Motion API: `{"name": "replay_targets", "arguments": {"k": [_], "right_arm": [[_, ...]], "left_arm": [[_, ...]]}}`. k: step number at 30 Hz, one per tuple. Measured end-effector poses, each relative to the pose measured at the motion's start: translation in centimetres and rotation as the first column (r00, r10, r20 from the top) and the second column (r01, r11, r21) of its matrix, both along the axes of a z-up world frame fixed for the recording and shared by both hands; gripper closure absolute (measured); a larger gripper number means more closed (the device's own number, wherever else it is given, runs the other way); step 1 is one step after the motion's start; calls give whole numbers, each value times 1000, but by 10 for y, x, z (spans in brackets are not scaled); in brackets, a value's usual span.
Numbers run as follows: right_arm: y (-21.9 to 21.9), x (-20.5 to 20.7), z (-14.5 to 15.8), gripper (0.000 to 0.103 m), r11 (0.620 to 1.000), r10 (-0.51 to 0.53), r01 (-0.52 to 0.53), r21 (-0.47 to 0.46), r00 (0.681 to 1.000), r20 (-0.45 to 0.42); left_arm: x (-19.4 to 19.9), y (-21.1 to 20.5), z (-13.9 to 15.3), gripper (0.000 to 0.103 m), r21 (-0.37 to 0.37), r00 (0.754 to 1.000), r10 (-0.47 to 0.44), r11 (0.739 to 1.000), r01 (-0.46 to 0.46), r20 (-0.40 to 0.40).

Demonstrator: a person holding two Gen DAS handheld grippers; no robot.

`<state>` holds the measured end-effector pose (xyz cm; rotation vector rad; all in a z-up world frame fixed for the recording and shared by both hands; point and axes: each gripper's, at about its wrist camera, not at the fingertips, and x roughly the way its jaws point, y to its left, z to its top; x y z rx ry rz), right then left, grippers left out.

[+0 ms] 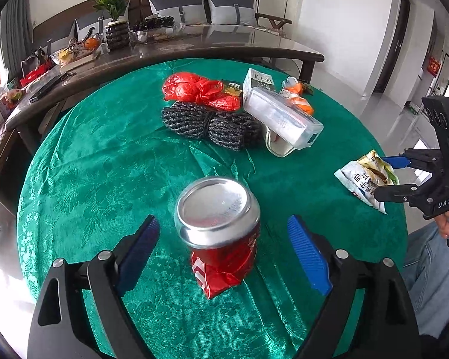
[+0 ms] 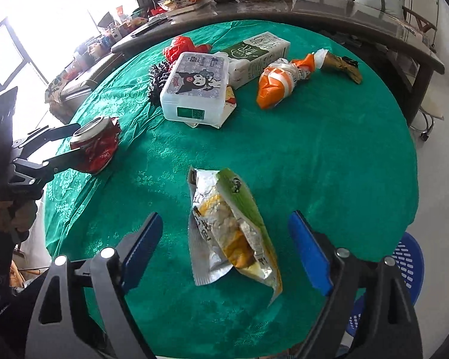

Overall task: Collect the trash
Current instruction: 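Carry can and snack bag to the blue wastebasket and open both tools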

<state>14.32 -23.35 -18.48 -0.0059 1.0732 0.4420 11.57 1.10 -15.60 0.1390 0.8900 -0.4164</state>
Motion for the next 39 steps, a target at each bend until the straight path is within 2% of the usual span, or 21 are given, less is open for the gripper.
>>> {"name": "replay_targets", "arguments": {"k": [2, 3, 4, 5, 7, 12, 17, 20, 25, 28, 31, 34, 39], "right_arm": [[5, 2, -2, 21, 1000, 15, -15, -17, 1000, 2], [7, 3, -5, 42, 999, 25, -26, -19, 1000, -12], [6, 3, -7, 55, 999, 26, -26, -34, 999, -27], [7, 3, -7, 66, 999, 23, -24, -31, 999, -25], [2, 3, -3, 75, 1000, 18, -18, -8, 999, -27], [-28, -1, 14, 77, 996, -62, 61, 63, 998, 5], [-99, -9, 34, 77, 972, -205, 200, 120, 978, 27], [-153, -20, 38, 77, 946, -316, 312, 87, 948, 36], [-242, -40, 22, 77, 871, -492, 492, 6, 871, 5], [-279, -46, 3, 77, 830, -557, 557, -29, 830, -21], [-304, -49, -14, 77, 797, -603, 602, -35, 796, -44], [-325, -52, -31, 77, 770, -638, 638, -22, 767, -75], [-353, -52, -53, 77, 728, -682, 686, -5, 723, -110]], "left_arm": [[3, -2, 0, 17, 17, 1000, 5, 1000, -5, -1], [4, -2, 0, 19, 16, 1000, 4, 1000, -4, -3], [6, -1, 1, 36, 9, 1000, -2, 1000, 2, -9], [7, -1, 1, 43, 5, 1000, -3, 1000, 3, -20], [8, 0, 4, 44, -11, 1000, -1, 1000, 1, -19], [4, -20, 21, 44, -30, 1000, -28, 999, 28, 0], [3, -75, 42, 44, -78, 994, -112, 991, 113, 13], [0, -125, 53, 44, -108, 981, -192, 975, 193, 21], [-9, -219, 58, 44, -119, 947, -322, 939, 321, 15], [-15, -280, 48, 44, -113, 920, -393, 914, 389, -14], [-17, -332, 27, 44, -102, 902, -428, 901, 421, -59], [-16, -377, 5, 43, -93, 888, -449, 893, 441, -101], [-8, -428, -33, 43, -70, 875, -461, 887, 456, -149]]}}
